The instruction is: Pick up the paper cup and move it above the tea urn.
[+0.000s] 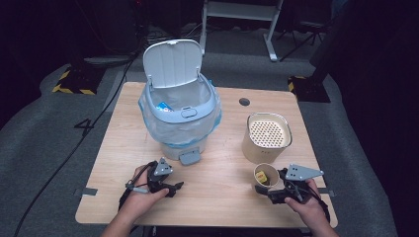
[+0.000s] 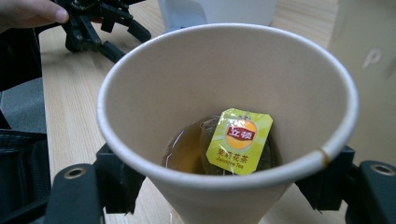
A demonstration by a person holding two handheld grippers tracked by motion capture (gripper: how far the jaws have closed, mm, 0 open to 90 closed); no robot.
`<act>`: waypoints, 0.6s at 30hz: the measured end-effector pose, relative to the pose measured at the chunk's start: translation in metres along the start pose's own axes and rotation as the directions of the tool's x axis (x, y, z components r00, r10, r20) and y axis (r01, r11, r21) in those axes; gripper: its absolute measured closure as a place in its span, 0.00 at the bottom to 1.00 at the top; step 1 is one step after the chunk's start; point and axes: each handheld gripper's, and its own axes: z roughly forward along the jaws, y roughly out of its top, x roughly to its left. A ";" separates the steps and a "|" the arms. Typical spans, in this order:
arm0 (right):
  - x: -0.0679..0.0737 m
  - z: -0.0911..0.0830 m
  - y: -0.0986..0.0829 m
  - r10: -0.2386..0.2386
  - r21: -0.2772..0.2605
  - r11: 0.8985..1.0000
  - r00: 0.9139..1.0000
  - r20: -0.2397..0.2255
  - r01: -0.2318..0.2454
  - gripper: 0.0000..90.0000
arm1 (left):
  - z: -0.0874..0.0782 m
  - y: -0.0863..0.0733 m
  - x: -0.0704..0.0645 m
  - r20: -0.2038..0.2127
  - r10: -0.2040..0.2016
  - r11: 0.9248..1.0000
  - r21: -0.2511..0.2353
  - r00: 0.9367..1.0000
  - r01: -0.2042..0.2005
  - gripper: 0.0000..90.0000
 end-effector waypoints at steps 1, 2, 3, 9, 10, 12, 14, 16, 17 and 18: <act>0.000 0.000 0.000 0.000 0.000 1.000 1.000 0.000 0.000 0.31 | 0.000 0.000 0.000 0.000 0.000 1.000 0.000 1.000 0.000 0.27; -0.002 -0.003 0.005 -0.004 0.001 1.000 1.000 0.000 0.004 0.31 | 0.000 0.000 0.000 0.000 0.000 1.000 0.000 1.000 0.000 0.27; -0.002 -0.003 0.005 -0.004 0.001 1.000 1.000 0.000 0.004 0.31 | 0.000 0.000 0.000 0.000 0.000 1.000 0.000 1.000 0.000 0.27; -0.009 -0.012 0.023 -0.010 -0.002 1.000 1.000 -0.002 0.010 0.31 | 0.001 0.001 0.000 -0.006 -0.005 1.000 0.001 1.000 0.006 0.26; -0.011 -0.015 0.030 -0.009 -0.003 1.000 1.000 -0.010 0.009 0.31 | 0.001 0.001 0.000 -0.008 -0.008 1.000 0.001 1.000 0.008 0.26; -0.013 -0.018 0.037 -0.007 -0.005 1.000 1.000 -0.016 0.007 0.31 | 0.001 0.001 0.001 -0.008 -0.010 1.000 0.002 1.000 0.010 0.26; -0.016 -0.020 0.044 -0.010 -0.007 1.000 1.000 -0.014 0.010 0.31 | 0.001 0.001 0.001 -0.011 -0.011 1.000 0.003 1.000 0.011 0.26; -0.018 -0.023 0.052 -0.016 -0.007 1.000 1.000 -0.011 0.016 0.31 | 0.001 0.001 0.001 -0.012 -0.012 1.000 0.003 1.000 0.012 0.26; -0.019 -0.023 0.056 -0.019 -0.010 1.000 1.000 -0.012 0.019 0.31 | 0.001 0.001 0.001 -0.012 -0.012 1.000 0.003 1.000 0.012 0.26; -0.019 -0.023 0.056 -0.019 -0.010 1.000 1.000 -0.012 0.019 0.31 | 0.001 0.001 0.001 -0.012 -0.012 1.000 0.003 1.000 0.012 0.26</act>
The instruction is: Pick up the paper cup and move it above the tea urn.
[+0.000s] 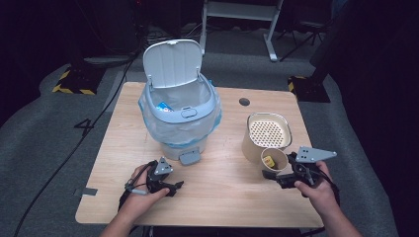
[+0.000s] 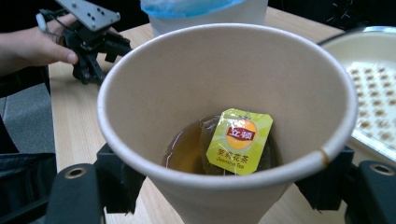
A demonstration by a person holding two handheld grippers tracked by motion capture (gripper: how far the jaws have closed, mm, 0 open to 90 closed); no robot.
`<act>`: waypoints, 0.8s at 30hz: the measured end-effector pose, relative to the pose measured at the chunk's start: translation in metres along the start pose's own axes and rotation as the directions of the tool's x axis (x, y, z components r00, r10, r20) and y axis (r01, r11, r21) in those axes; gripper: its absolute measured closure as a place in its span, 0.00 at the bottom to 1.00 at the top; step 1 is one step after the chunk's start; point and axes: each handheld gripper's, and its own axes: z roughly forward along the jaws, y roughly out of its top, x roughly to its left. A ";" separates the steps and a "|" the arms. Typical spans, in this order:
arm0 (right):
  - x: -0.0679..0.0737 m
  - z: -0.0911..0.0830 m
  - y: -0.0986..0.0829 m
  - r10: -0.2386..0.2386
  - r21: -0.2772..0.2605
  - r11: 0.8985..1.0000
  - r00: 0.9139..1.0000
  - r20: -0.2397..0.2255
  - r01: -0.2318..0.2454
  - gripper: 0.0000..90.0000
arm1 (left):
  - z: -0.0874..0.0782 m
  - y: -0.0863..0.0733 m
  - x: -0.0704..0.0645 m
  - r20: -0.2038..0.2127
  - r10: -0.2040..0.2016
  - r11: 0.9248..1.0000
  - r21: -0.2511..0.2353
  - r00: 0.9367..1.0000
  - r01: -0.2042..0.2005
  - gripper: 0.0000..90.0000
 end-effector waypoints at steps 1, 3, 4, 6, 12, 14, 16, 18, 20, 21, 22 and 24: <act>-0.001 -0.001 0.004 -0.004 0.000 1.000 1.000 0.001 0.004 0.31 | 0.000 0.000 0.000 0.000 0.000 1.000 0.000 1.000 0.000 0.26; -0.005 -0.004 0.014 -0.006 0.000 1.000 1.000 -0.002 0.006 0.31 | 0.000 0.000 0.000 -0.001 -0.001 1.000 0.001 1.000 0.001 0.25; -0.007 -0.005 0.018 -0.004 0.005 1.000 1.000 0.000 0.004 0.31 | 0.000 0.000 0.000 -0.001 -0.001 1.000 0.001 1.000 0.001 0.25; -0.010 -0.008 0.025 -0.005 0.014 1.000 1.000 0.009 0.005 0.31 | 0.000 0.000 0.000 -0.002 -0.001 1.000 0.001 1.000 0.001 0.25; -0.019 -0.011 0.042 -0.022 0.015 1.000 0.999 0.031 0.022 0.32 | 0.000 0.000 0.000 -0.002 -0.001 1.000 0.001 1.000 0.001 0.25; -0.026 -0.011 0.052 -0.042 0.007 0.999 0.998 0.048 0.042 0.32 | 0.000 0.000 0.000 -0.003 -0.001 1.000 0.001 1.000 0.001 0.25; -0.031 -0.011 0.058 -0.045 -0.004 0.999 0.997 0.058 0.046 0.32 | 0.000 0.000 0.000 -0.003 -0.001 1.000 0.001 1.000 0.001 0.25; -0.037 -0.011 0.063 -0.051 -0.008 0.999 0.996 0.070 0.051 0.32 | 0.000 0.000 0.000 -0.003 -0.001 1.000 0.001 1.000 0.001 0.25; -0.039 -0.011 0.066 -0.055 -0.010 0.998 0.996 0.076 0.056 0.32 | 0.000 0.000 0.000 -0.003 -0.001 1.000 0.001 1.000 0.001 0.25; -0.042 -0.011 0.068 -0.054 -0.012 0.998 0.995 0.083 0.055 0.32 | 0.000 0.000 0.000 -0.003 -0.001 1.000 0.001 1.000 0.001 0.25; -0.047 -0.011 0.072 -0.058 -0.014 0.998 0.994 0.096 0.059 0.32 | 0.000 0.000 0.000 -0.003 -0.001 1.000 0.001 1.000 0.001 0.25; -0.053 -0.011 0.076 -0.061 -0.017 0.998 0.992 0.107 0.063 0.32 | 0.000 0.000 0.000 -0.003 -0.001 1.000 0.001 1.000 0.001 0.25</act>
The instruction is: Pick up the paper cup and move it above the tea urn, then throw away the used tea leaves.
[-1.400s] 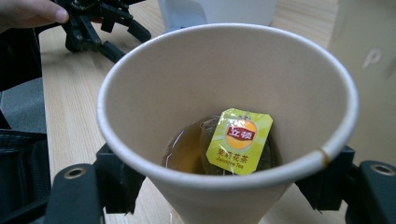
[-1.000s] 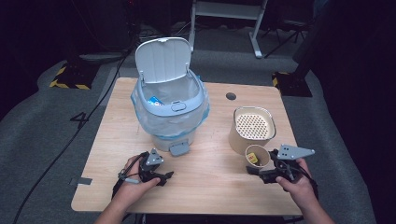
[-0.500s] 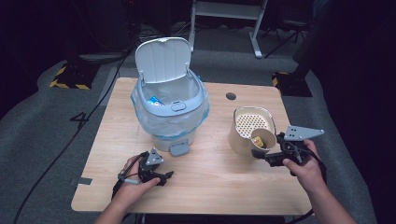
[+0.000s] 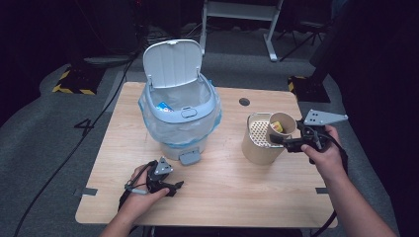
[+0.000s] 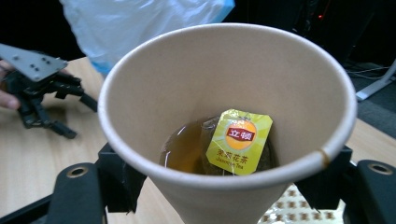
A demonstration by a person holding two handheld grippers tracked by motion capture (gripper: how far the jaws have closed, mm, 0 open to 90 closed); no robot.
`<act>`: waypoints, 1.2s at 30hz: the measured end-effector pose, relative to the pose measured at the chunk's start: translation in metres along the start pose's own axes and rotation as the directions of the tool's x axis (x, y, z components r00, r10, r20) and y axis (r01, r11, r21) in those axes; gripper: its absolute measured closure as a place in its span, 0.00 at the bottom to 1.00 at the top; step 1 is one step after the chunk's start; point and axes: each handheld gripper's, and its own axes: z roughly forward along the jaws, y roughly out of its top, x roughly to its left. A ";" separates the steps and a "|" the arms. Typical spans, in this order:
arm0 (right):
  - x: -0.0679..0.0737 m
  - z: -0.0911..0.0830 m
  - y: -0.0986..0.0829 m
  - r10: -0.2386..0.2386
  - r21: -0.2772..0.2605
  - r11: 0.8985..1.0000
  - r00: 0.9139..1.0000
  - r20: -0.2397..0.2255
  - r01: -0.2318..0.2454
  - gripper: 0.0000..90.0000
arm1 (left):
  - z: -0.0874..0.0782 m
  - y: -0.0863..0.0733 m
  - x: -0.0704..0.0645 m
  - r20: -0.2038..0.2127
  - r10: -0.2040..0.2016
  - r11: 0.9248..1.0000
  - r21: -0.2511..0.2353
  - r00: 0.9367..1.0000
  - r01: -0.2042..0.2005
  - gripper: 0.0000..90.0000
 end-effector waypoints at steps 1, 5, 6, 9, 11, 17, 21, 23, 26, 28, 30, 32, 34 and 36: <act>0.000 0.000 0.000 0.000 0.000 1.000 1.000 0.000 0.000 0.32 | 0.000 0.000 0.000 0.000 0.000 1.000 0.000 1.000 0.000 0.25; -0.012 0.002 0.005 0.010 -0.010 1.000 1.000 0.019 -0.010 0.32 | 0.000 0.000 0.000 0.000 0.000 1.000 0.000 1.000 0.000 0.25; -0.018 0.003 0.007 0.009 -0.008 1.000 0.999 0.032 -0.008 0.32 | 0.000 0.000 0.000 0.000 0.000 1.000 0.000 1.000 0.000 0.25; -0.024 0.003 0.008 0.012 -0.010 1.000 0.999 0.044 -0.012 0.32 | 0.000 0.000 0.000 0.000 0.000 1.000 0.000 1.000 0.000 0.25; -0.029 0.004 0.008 0.020 -0.008 1.000 0.998 0.052 -0.020 0.32 | 0.000 0.000 0.000 0.000 0.000 1.000 0.000 1.000 0.000 0.25; -0.043 0.005 0.006 0.024 -0.003 1.000 0.996 0.080 -0.024 0.32 | 0.000 0.000 0.000 0.001 0.000 1.000 0.000 1.000 0.000 0.25; -0.050 0.006 0.003 0.032 -0.002 0.999 0.995 0.092 -0.032 0.32 | 0.000 0.000 0.000 0.000 -0.001 1.000 0.000 1.000 0.001 0.25; -0.055 0.006 0.002 0.034 -0.005 0.999 0.995 0.099 -0.034 0.32 | 0.000 0.000 0.000 -0.001 0.000 1.000 0.000 1.000 0.000 0.25; -0.062 0.007 0.000 0.017 0.010 1.000 0.992 0.126 -0.018 0.32 | 0.000 0.000 0.000 -0.001 0.000 1.000 0.001 1.000 0.000 0.25; -0.064 0.008 0.000 -0.008 0.022 1.000 0.989 0.145 0.004 0.32 | 0.000 0.000 0.000 -0.001 -0.001 1.000 0.000 1.000 0.001 0.25; -0.066 0.008 0.000 -0.055 0.040 0.998 0.985 0.163 0.050 0.32 | 0.000 0.000 0.000 -0.001 -0.001 1.000 0.000 1.000 0.001 0.25; -0.066 0.008 0.001 -0.102 0.071 0.993 0.977 0.186 0.090 0.32 | 0.000 0.000 0.000 -0.001 -0.001 1.000 0.000 1.000 0.001 0.25; -0.067 0.007 0.002 -0.136 0.100 0.988 0.969 0.206 0.118 0.32 | 0.000 0.000 0.000 0.000 -0.002 1.000 0.000 1.000 0.002 0.25; -0.066 0.007 0.003 -0.181 0.130 0.979 0.958 0.222 0.155 0.32 | 0.000 0.000 0.000 0.000 -0.002 1.000 0.000 1.000 0.002 0.25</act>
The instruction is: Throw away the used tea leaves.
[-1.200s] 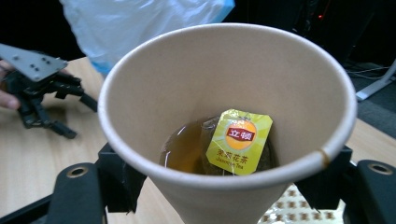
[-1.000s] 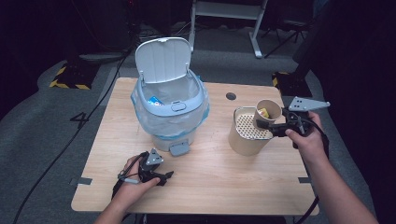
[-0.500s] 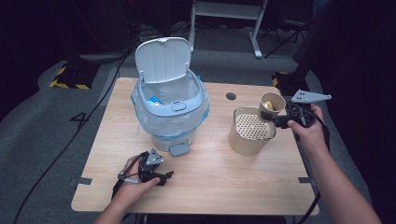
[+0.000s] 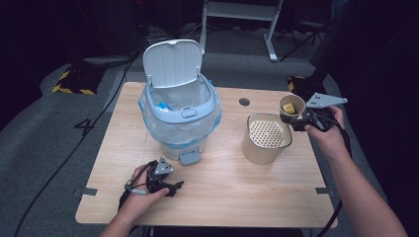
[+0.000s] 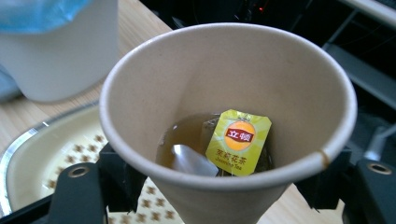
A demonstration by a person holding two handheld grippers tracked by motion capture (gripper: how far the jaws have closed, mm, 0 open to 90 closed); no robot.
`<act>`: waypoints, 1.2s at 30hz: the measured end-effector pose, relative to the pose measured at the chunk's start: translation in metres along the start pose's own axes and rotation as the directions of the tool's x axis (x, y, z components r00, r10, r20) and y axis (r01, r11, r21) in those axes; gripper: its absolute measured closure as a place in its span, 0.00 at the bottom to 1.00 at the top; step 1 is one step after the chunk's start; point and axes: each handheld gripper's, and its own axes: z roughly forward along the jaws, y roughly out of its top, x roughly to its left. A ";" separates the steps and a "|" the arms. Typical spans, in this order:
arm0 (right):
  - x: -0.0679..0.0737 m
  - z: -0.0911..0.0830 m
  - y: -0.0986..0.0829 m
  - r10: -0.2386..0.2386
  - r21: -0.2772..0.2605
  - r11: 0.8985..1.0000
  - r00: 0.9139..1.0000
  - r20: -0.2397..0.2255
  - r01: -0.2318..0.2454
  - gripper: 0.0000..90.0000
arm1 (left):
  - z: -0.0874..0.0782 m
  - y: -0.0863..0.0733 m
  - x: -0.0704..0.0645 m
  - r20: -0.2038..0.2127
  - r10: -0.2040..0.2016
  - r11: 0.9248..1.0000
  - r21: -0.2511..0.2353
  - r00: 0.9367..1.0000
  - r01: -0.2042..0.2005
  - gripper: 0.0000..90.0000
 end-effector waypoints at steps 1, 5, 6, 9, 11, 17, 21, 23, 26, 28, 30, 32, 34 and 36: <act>0.000 0.000 0.000 0.000 0.000 1.000 1.000 0.000 0.000 0.32 | 0.000 0.000 0.000 0.000 0.000 1.000 0.000 1.000 0.000 0.25; 0.001 -0.001 0.003 -0.066 0.021 0.998 0.997 0.032 0.065 0.33 | 0.000 0.000 0.000 0.000 0.000 1.000 0.000 1.000 0.000 0.25; 0.002 -0.001 0.004 -0.081 0.027 0.996 0.996 0.038 0.080 0.33 | 0.000 0.000 0.000 0.000 0.000 1.000 0.000 1.000 0.000 0.25; 0.002 -0.003 0.007 -0.111 0.038 0.993 0.993 0.044 0.109 0.33 | 0.000 0.000 0.000 0.000 0.000 1.000 0.000 1.000 0.000 0.25; 0.001 -0.003 0.007 -0.117 0.037 0.993 0.992 0.046 0.115 0.33 | 0.000 0.000 0.000 0.000 -0.001 1.000 0.000 1.000 0.001 0.25; 0.011 -0.004 0.013 -0.302 0.141 0.949 0.942 0.145 0.283 0.34 | 0.000 0.000 0.000 0.000 0.000 1.000 0.000 1.000 0.000 0.25; 0.023 -0.003 0.020 -0.527 0.283 0.841 0.819 0.229 0.462 0.35 | 0.000 0.000 0.000 0.001 0.000 1.000 0.000 1.000 0.000 0.25; 0.030 -0.001 0.021 -0.620 0.347 0.774 0.744 0.248 0.529 0.35 | 0.000 0.000 0.000 0.000 0.000 1.000 0.000 1.000 0.000 0.25; 0.037 0.002 0.021 -0.723 0.423 0.680 0.645 0.249 0.598 0.35 | 0.000 0.000 0.000 0.001 0.000 1.000 0.000 1.000 0.000 0.25; 0.045 0.007 0.019 -0.810 0.487 0.578 0.535 0.241 0.654 0.35 | 0.000 0.000 0.000 0.001 0.000 1.000 0.000 1.000 0.000 0.25; 0.050 0.011 0.017 -0.866 0.543 0.491 0.450 0.218 0.682 0.36 | 0.000 0.000 0.000 0.000 0.000 1.000 0.000 1.000 0.000 0.25; 0.054 0.015 0.014 -0.904 0.578 0.421 0.376 0.203 0.699 0.36 | 0.000 0.000 0.000 0.000 0.000 1.000 0.000 1.000 0.000 0.25; 0.056 0.019 0.010 -0.933 0.604 0.356 0.309 0.186 0.713 0.36 | 0.000 0.000 0.000 0.000 0.000 1.000 0.000 1.000 0.000 0.25; 0.061 0.023 0.005 -0.969 0.641 0.247 0.198 0.149 0.726 0.36 | 0.000 0.000 0.000 0.000 0.000 1.000 0.000 1.000 0.000 0.25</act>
